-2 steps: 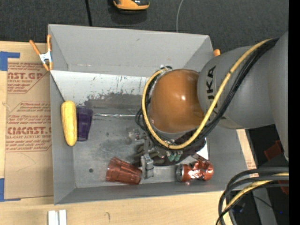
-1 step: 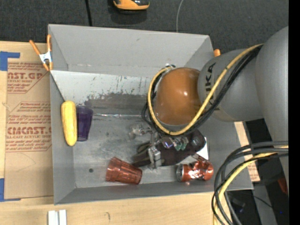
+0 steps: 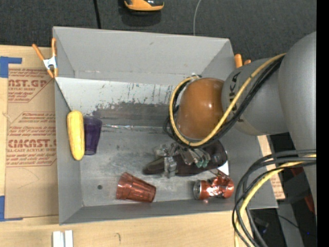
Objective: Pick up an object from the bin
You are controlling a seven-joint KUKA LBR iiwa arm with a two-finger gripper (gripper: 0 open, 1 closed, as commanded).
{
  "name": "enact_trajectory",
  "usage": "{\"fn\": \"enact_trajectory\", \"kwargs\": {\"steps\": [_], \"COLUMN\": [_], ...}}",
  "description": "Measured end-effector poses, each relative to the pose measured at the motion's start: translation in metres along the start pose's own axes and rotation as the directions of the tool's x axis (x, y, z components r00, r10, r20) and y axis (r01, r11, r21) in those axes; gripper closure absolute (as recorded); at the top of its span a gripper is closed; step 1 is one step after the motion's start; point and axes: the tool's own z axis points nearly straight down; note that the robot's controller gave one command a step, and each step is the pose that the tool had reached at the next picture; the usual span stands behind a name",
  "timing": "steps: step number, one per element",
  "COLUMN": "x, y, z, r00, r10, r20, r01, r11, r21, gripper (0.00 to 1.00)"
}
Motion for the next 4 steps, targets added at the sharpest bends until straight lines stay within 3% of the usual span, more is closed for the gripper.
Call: {"fn": "enact_trajectory", "kwargs": {"steps": [2, 3, 4], "x": [0.001, 0.003, 0.001], "y": [0.000, 0.001, 0.001], "z": [-0.004, -0.025, -0.045], "r00": [1.000, 1.000, 1.000], "r10": [0.000, 0.000, 0.000], "r20": [-0.005, -0.010, -0.004], "r01": [0.000, 0.000, 0.000], "r11": [1.000, 1.000, 1.000], "r21": [-0.001, -0.001, 0.001], "gripper": [1.00, 1.00, 1.00]}}
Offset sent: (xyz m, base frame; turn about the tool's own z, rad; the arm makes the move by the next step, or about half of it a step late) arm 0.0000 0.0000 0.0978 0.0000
